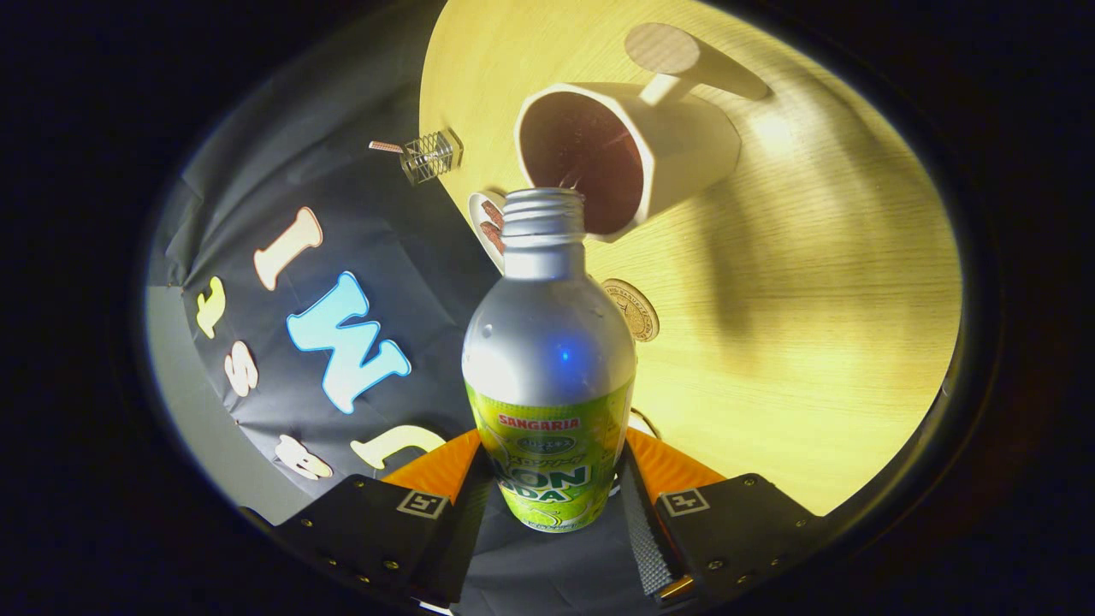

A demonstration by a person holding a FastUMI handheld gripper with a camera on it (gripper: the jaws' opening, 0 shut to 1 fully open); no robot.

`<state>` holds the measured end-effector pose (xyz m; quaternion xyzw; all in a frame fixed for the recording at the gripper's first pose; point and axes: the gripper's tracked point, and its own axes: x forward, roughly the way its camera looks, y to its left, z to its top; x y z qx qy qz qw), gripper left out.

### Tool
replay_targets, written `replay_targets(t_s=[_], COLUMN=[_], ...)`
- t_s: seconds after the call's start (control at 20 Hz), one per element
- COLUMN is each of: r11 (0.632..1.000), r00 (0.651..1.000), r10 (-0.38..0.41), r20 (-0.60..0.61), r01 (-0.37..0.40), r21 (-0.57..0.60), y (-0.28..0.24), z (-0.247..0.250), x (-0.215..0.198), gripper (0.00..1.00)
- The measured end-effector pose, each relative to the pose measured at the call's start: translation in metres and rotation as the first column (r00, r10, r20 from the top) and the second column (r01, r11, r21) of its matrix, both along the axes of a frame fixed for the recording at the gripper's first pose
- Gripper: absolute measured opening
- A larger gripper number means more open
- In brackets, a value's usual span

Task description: Take the bottle from table, then pour the juice into the cup, finally place the bottle on the coaster

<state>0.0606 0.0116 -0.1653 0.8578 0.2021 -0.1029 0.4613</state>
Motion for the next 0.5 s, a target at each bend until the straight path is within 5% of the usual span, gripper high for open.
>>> replay_targets(t_s=[0.3,0.5], r11=[0.990,0.939], r00=[0.997,0.989], r10=[0.070,0.138], r20=[-0.023,-0.050], r01=[-0.073,-0.147], r21=[-0.117,-0.311], y=[0.007,0.004], z=[-0.017,-0.039], x=[-0.009,-0.019], gripper=[0.75,0.75])
